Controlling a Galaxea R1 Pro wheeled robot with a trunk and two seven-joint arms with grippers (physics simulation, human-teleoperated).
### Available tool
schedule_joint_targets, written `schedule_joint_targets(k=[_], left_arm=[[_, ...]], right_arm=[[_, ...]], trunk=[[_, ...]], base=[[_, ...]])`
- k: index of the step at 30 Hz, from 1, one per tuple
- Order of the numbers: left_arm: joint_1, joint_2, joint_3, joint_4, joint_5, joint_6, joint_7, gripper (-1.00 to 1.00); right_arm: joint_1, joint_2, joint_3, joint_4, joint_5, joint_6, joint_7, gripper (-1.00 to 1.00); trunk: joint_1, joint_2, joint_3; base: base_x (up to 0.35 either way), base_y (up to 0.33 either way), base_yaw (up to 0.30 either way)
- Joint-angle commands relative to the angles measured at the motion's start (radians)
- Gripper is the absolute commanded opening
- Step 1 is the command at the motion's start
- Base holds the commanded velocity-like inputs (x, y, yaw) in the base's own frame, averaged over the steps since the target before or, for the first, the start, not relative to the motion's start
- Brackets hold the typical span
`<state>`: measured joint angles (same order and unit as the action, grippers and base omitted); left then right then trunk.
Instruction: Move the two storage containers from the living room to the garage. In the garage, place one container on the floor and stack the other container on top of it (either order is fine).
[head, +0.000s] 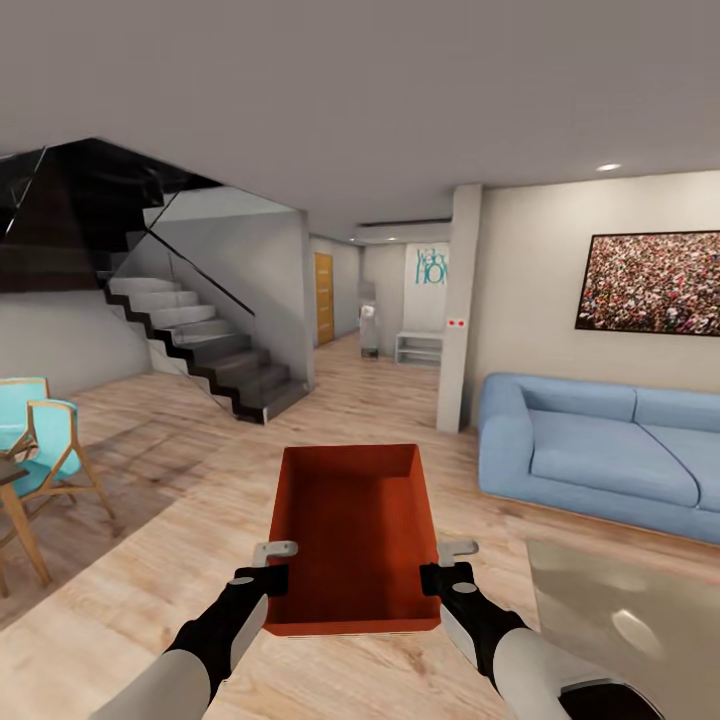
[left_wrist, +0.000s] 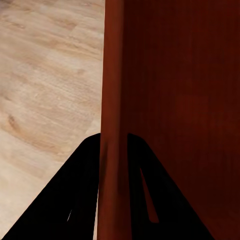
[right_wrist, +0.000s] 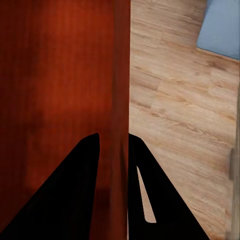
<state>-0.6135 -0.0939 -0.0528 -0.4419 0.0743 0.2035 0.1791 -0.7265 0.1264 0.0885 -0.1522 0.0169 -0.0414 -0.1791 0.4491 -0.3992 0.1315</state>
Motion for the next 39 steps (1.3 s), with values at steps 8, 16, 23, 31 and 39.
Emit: schedule_joint_targets(k=[8,16,23,31,39], left_arm=[[0.0,0.005,0.016,-0.001,-0.009,0.008,0.028,-1.0],[0.0,0.005,0.016,0.0,-0.01,0.008,0.028,-1.0],[0.0,0.005,0.016,0.0,-0.008,0.008,0.028,-1.0],[0.0,0.005,0.016,0.0,-0.008,0.008,0.028,-1.0],[0.0,0.005,0.016,0.0,-0.008,0.008,0.028,-1.0]], right_arm=[[-0.001,-0.001,-0.01,-0.002,0.008,-0.002,-0.007,-1.0],[-0.001,-0.001,-0.01,-0.002,0.008,-0.002,-0.007,-1.0],[-0.001,-0.001,-0.011,-0.001,0.008,-0.002,-0.007,-1.0],[-0.001,-0.001,-0.012,-0.002,0.008,-0.002,-0.007,-1.0],[-0.001,0.001,-0.01,-0.001,0.008,-0.001,-0.007,-1.0]], trunk=[[0.001,-0.001,0.0],[0.001,-0.001,0.0],[0.001,-0.001,0.0],[0.001,-0.001,0.0],[0.001,-0.001,0.0]], base=[[0.322,0.115,0.0],[0.322,0.115,0.0],[0.322,0.115,0.0],[0.322,0.107,0.0],[0.323,0.031,-0.122]])
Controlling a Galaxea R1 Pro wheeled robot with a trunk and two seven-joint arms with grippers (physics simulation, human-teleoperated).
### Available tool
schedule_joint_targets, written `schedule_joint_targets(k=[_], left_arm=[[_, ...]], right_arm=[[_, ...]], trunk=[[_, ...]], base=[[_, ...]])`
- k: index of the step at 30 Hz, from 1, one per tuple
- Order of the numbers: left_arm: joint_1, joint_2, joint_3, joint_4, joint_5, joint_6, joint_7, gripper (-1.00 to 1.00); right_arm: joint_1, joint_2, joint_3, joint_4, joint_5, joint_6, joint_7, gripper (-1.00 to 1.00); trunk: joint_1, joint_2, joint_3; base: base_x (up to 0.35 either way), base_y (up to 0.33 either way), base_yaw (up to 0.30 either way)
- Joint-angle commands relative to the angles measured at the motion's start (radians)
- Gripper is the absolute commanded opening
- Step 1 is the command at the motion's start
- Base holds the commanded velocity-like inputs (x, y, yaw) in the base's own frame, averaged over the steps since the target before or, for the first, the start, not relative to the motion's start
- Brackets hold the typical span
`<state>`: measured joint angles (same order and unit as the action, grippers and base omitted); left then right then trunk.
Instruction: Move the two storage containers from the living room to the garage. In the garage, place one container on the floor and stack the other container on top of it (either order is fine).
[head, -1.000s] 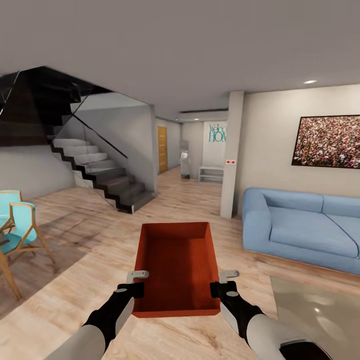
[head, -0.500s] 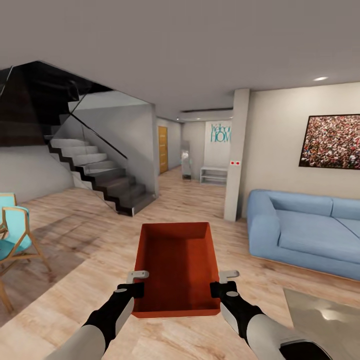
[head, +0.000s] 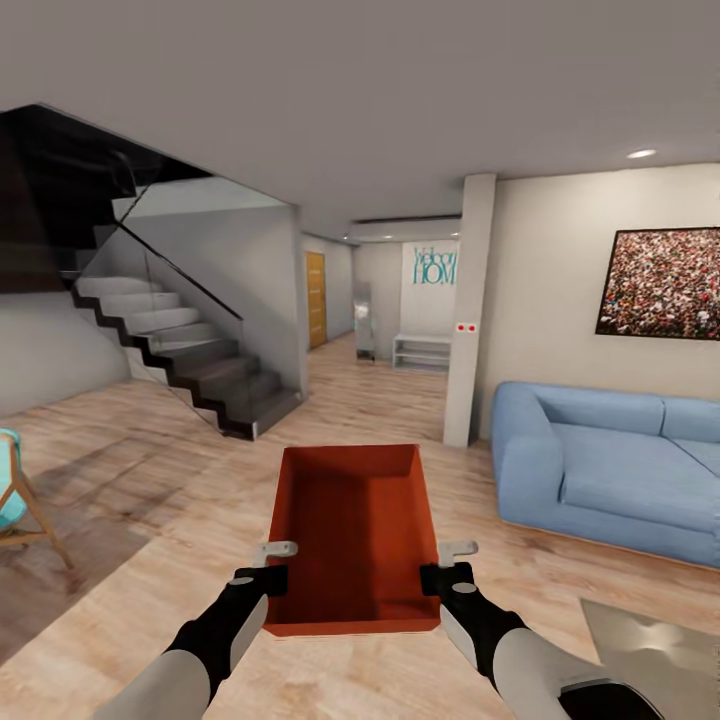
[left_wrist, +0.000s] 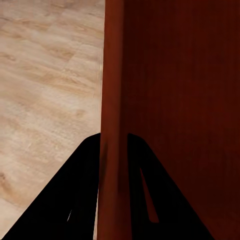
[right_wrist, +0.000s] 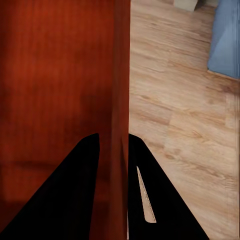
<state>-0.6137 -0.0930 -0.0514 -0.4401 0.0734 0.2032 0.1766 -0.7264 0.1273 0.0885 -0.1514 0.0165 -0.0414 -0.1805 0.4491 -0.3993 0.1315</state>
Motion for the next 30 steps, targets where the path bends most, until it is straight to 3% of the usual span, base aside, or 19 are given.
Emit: schedule_joint_targets(k=[1,9,30], left_arm=[[0.0,0.004,0.015,-0.002,-0.007,0.009,0.03,-1.0],[0.0,0.004,0.015,-0.002,-0.007,0.009,0.03,-1.0],[0.0,0.004,0.015,-0.002,-0.007,0.009,0.03,-1.0]], right_arm=[[-0.001,0.0,-0.01,-0.003,0.008,-0.001,-0.006,-1.0],[-0.001,-0.001,-0.012,-0.002,0.007,-0.002,-0.006,-1.0],[-0.001,-0.002,-0.012,-0.002,0.006,-0.003,-0.007,-1.0]], trunk=[[0.001,-0.001,0.0],[0.001,-0.001,0.0],[0.001,-0.001,0.0]], base=[[0.323,0.003,-0.234],[0.323,0.001,-0.167],[0.323,0.004,-0.003]])
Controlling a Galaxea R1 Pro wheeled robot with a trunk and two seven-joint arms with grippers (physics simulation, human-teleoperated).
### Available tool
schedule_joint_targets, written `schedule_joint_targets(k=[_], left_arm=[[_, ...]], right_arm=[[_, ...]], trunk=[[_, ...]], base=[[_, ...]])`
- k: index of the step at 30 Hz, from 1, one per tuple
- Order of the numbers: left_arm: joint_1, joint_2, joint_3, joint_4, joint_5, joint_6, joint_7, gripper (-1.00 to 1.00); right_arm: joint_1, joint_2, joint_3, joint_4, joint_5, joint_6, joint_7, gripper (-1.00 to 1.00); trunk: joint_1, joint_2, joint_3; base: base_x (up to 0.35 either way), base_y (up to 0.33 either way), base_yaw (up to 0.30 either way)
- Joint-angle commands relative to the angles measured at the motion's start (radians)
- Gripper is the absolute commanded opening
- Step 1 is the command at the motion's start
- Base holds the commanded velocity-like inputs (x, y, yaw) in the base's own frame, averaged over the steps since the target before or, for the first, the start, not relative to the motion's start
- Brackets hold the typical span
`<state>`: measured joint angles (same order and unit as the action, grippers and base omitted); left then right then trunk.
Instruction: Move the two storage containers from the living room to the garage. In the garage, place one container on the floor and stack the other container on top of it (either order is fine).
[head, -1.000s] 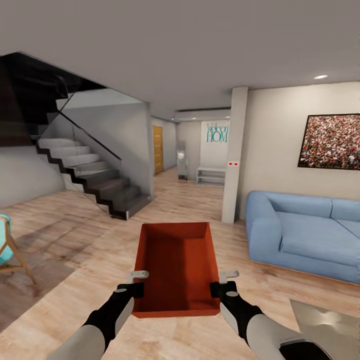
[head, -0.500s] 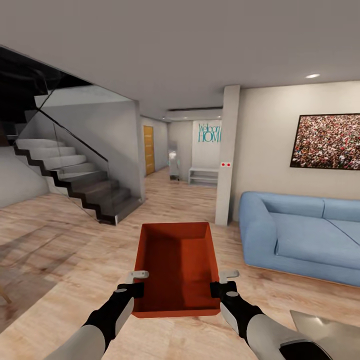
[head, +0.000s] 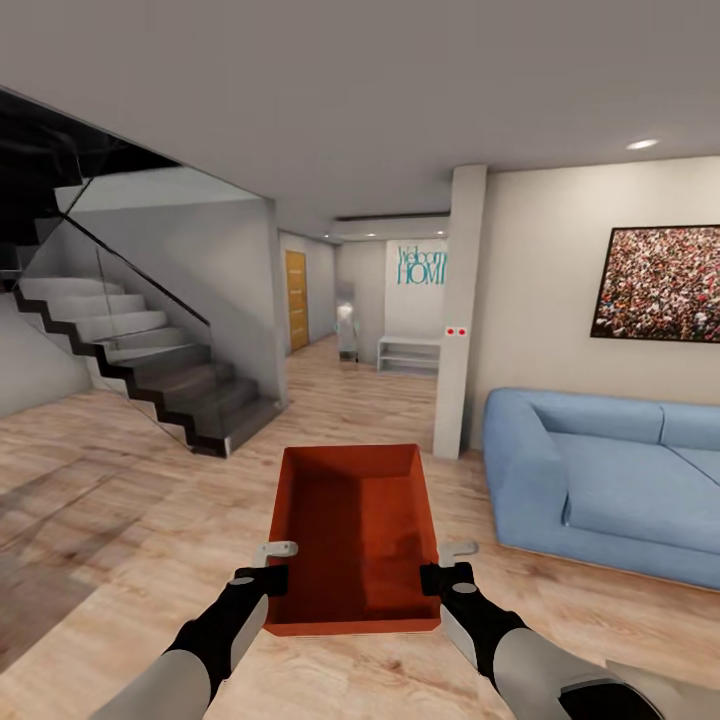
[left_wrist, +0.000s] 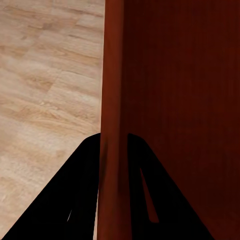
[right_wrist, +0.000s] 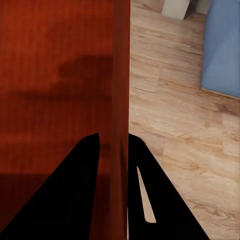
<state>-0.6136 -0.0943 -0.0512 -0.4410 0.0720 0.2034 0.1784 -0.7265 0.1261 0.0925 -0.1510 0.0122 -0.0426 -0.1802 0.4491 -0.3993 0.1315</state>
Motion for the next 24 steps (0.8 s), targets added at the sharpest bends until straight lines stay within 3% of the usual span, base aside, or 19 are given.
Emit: schedule_joint_targets(k=[1,17,24], left_arm=[[0.0,0.005,0.014,-0.001,-0.006,0.008,0.029,-1.0],[0.0,0.006,0.014,-0.001,-0.006,0.008,0.029,-1.0],[0.0,0.006,0.034,-0.001,-0.006,0.008,0.028,-1.0]], right_arm=[[-0.001,0.0,-0.016,-0.003,0.01,-0.002,-0.007,-1.0],[-0.001,0.0,-0.016,-0.002,0.011,-0.002,-0.007,-1.0],[-0.001,0.0,-0.016,-0.003,0.011,-0.002,-0.007,-1.0]], trunk=[[0.001,-0.001,0.0],[0.001,-0.001,0.0],[0.001,-0.001,0.0]], base=[[0.323,0.018,0.0],[0.323,0.005,0.0],[0.323,0.016,0.0]])
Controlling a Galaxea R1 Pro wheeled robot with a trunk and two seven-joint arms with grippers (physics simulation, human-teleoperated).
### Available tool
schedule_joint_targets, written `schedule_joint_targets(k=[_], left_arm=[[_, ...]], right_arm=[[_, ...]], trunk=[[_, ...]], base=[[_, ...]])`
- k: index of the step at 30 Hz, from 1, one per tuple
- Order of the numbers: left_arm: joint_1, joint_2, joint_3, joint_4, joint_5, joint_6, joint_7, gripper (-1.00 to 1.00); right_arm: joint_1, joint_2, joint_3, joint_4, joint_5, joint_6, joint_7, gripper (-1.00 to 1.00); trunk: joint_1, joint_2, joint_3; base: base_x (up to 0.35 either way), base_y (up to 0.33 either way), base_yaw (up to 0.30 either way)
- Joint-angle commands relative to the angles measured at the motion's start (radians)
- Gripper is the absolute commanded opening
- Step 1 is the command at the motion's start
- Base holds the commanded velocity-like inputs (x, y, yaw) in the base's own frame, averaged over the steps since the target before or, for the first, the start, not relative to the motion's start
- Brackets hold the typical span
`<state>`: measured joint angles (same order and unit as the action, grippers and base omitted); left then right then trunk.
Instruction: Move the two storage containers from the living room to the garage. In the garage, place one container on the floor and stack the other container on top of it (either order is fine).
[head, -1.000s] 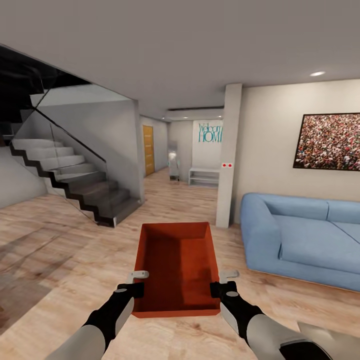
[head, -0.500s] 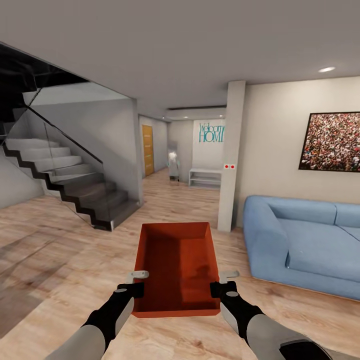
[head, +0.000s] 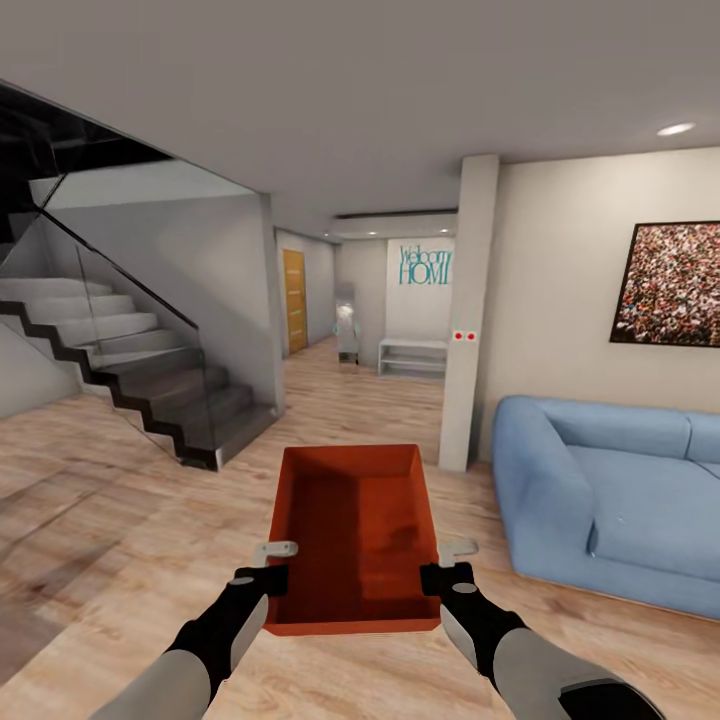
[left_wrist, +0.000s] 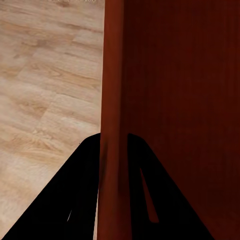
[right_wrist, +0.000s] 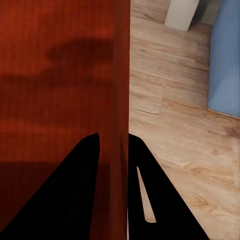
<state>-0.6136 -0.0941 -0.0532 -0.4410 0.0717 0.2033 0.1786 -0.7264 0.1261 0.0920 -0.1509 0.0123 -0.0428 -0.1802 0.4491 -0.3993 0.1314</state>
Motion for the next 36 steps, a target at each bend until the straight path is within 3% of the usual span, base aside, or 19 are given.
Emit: schedule_joint_targets(k=[1,36], left_arm=[[0.0,0.005,0.038,-0.001,-0.006,0.008,0.028,-1.0],[0.0,0.005,0.041,-0.001,-0.006,0.008,0.027,-1.0]], right_arm=[[-0.001,0.0,-0.015,-0.003,0.011,-0.002,-0.007,-1.0],[-0.001,0.0,-0.015,-0.003,0.011,-0.002,-0.007,-1.0]], trunk=[[0.001,-0.001,0.0],[0.001,-0.001,0.0]], base=[[0.323,0.022,0.0],[0.323,0.017,0.0]])
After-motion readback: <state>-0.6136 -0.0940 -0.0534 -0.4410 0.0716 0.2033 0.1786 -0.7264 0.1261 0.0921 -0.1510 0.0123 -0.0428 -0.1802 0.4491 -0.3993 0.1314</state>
